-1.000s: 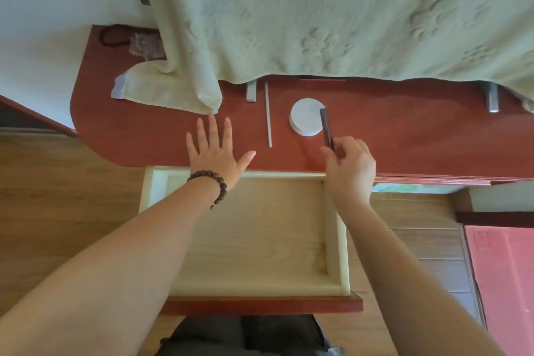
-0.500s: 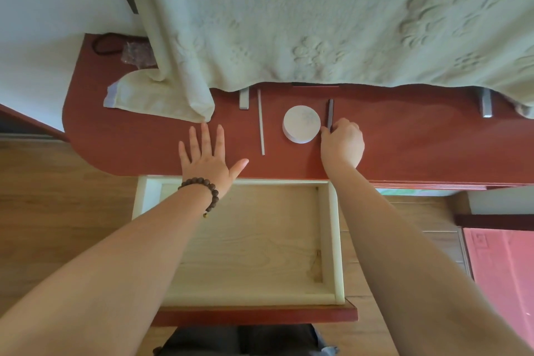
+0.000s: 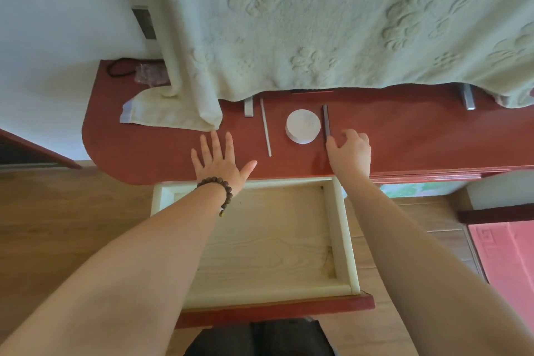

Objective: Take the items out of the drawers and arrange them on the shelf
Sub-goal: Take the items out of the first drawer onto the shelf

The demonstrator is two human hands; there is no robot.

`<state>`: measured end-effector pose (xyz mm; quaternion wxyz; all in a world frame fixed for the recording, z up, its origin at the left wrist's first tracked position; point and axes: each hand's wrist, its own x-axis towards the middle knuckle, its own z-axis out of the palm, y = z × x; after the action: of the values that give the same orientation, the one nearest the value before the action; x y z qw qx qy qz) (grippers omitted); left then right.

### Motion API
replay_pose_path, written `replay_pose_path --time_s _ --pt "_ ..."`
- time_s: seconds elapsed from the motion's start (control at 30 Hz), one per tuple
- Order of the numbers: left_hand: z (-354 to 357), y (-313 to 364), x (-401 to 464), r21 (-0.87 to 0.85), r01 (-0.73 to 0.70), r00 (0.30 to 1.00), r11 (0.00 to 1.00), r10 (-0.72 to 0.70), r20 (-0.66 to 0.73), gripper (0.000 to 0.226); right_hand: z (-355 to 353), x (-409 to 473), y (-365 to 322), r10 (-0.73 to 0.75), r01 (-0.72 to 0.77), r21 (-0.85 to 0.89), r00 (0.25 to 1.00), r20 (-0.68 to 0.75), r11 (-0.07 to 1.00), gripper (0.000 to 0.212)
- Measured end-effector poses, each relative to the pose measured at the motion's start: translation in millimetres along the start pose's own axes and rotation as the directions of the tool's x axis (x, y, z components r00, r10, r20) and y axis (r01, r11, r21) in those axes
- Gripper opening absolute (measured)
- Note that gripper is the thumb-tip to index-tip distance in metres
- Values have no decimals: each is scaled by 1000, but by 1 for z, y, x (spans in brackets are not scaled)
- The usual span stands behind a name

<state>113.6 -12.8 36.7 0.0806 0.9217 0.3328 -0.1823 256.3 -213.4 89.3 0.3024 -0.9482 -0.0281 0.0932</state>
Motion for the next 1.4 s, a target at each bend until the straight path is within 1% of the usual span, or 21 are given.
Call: replay_pose_path --time_s 0.13,0.2,0.27,0.33,0.4,0.5,0.6,0.67,0.77,0.87,1.03,1.17,1.27,1.4 --pt "-9 -6 -5 -28 -53 999 998 53 2 85 -12 -56 13 -154 154 58 988 -4 986 54" --pt "-14 -13 -16 -104 -101 995 989 100 -15 81 -16 -88 24 -218 218 45 976 -9 975 60" --pt "-16 -23 -45 -184 -120 991 976 105 -89 80 -17 -119 35 -245 245 -1 970 4 970 66" --pt "-6 -34 -92 -228 -145 976 963 103 -190 77 -15 -149 49 -260 262 -44 964 47 964 71" --pt "14 -43 -146 -258 -163 967 952 103 -232 73 -11 -177 65 -272 279 -58 957 104 958 75" --pt "56 -54 -215 -232 -103 975 967 51 -217 73 -4 -211 94 -289 306 -97 944 159 947 79" --pt "95 -55 -263 -183 5 978 983 -43 -206 82 1 -240 124 -309 341 -166 932 189 925 83" --pt "115 -52 -284 -198 75 967 977 -120 -224 93 3 -257 142 -291 334 -221 934 205 916 87" --pt "134 -43 -301 -186 174 971 967 -201 -133 107 4 -281 162 -247 311 -307 941 230 900 90" --pt "142 -34 -304 -156 212 969 965 -228 -94 112 7 -301 175 -202 283 -345 947 251 895 84" --pt "144 -26 -297 -174 260 963 950 -268 -24 116 11 -311 182 -161 273 -324 929 332 906 82" --pt "141 -28 -287 -178 264 963 948 -268 2 121 12 -304 173 -126 219 -305 946 297 927 86" --pt "134 -30 -271 -179 242 970 954 -243 16 124 13 -296 163 -106 180 -291 961 254 939 90" --pt "118 -31 -240 -192 198 980 961 -199 16 123 21 -284 145 -53 97 -189 973 226 977 99"
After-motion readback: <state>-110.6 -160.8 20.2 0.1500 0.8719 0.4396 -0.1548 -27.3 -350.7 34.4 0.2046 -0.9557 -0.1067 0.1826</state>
